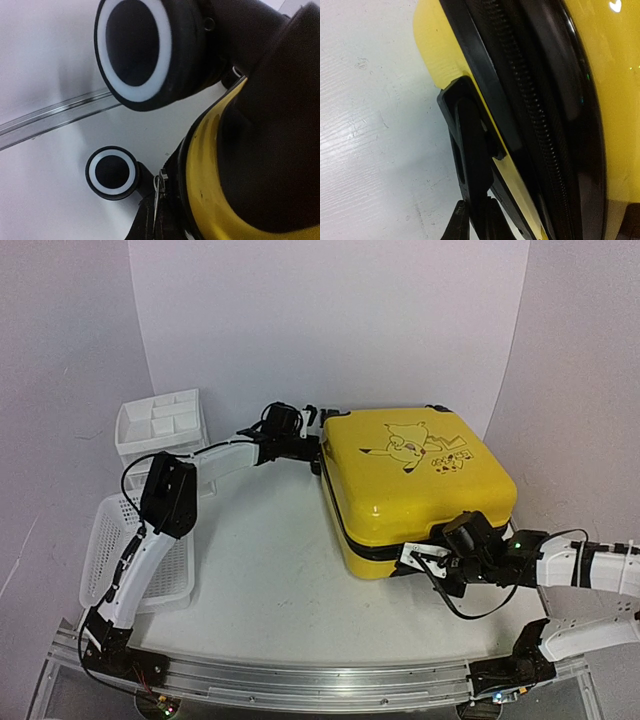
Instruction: Open, take out, and arrange the luggage
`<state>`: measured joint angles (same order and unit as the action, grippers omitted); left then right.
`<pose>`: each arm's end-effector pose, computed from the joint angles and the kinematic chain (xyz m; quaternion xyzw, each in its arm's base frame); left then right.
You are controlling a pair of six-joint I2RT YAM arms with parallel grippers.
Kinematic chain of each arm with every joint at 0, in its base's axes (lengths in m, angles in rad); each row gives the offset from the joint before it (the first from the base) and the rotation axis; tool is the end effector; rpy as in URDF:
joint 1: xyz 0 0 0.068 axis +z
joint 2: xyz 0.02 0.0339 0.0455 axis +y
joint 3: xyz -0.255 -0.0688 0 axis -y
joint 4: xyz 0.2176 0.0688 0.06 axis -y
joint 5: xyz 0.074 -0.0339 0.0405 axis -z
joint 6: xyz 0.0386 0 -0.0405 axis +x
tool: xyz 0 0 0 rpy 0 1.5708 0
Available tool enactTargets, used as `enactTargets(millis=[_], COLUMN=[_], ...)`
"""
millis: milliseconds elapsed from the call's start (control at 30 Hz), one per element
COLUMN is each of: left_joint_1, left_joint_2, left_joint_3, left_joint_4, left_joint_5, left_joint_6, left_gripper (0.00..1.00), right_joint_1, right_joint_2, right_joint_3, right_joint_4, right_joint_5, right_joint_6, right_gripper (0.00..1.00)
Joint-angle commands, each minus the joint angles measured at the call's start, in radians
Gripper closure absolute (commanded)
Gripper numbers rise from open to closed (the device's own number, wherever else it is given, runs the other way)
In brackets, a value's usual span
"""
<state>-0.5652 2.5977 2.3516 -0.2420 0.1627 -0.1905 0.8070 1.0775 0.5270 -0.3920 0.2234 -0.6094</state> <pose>0.4720 -0.3067 0.1981 0.2002 0.8314 -0.2542 0.4517 0.1319 0.1253 0.1851 -0.5886 0.7403 -0.0752 0.3160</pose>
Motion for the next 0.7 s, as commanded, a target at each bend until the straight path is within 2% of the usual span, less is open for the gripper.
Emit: enactTargets(millis=[0, 100, 133, 167, 233, 267, 333, 400, 500, 567, 667], left_joint_1=[0.076, 0.067, 0.059, 0.052, 0.038, 0.034, 0.031, 0.031, 0.031, 0.031, 0.031], left_joint_2=[0.084, 0.019, -0.014, -0.052, -0.115, -0.141, -0.189, -0.236, -0.298, -0.338, -0.405], left_joint_3=[0.153, -0.008, -0.079, -0.146, -0.268, -0.335, -0.42, -0.49, -0.575, -0.623, -0.708], left_joint_4=[0.279, 0.418, 0.449, 0.47, 0.514, 0.523, 0.533, 0.538, 0.54, 0.539, 0.538], left_joint_5=[0.036, 0.122, 0.126, 0.122, 0.129, 0.137, 0.135, 0.134, 0.107, 0.093, 0.081], left_joint_6=[-0.09, -0.142, -0.14, -0.134, -0.129, -0.126, -0.126, -0.121, -0.117, -0.106, -0.101], left_gripper=[1.0, 1.0, 1.0, 1.0, 1.0, 1.0, 1.0, 1.0, 1.0, 1.0, 1.0], right_joint_1=[-0.01, -0.009, -0.01, -0.009, -0.009, -0.008, 0.0, 0.002, 0.002, 0.002, 0.001], right_joint_2=[-0.057, -0.069, -0.076, -0.083, -0.088, -0.077, -0.083, -0.087, -0.073, -0.068, -0.083], right_joint_3=[-0.004, 0.006, 0.014, 0.037, 0.104, 0.156, 0.239, 0.332, 0.441, 0.508, 0.569], right_joint_4=[-0.121, -0.154, -0.174, -0.218, -0.326, -0.397, -0.471, -0.508, -0.623, -0.747, -0.987], right_joint_5=[0.027, 0.049, 0.061, 0.059, 0.038, 0.02, -0.136, -0.161, -0.059, -0.076, 0.109], right_joint_6=[0.117, 0.203, 0.236, 0.28, 0.406, 0.468, 0.553, 0.739, 1.091, 1.208, 1.437], right_gripper=[1.0, 1.0, 0.97, 0.73, 0.07, 0.02, 0.02, 0.02, 0.02, 0.02, 0.02])
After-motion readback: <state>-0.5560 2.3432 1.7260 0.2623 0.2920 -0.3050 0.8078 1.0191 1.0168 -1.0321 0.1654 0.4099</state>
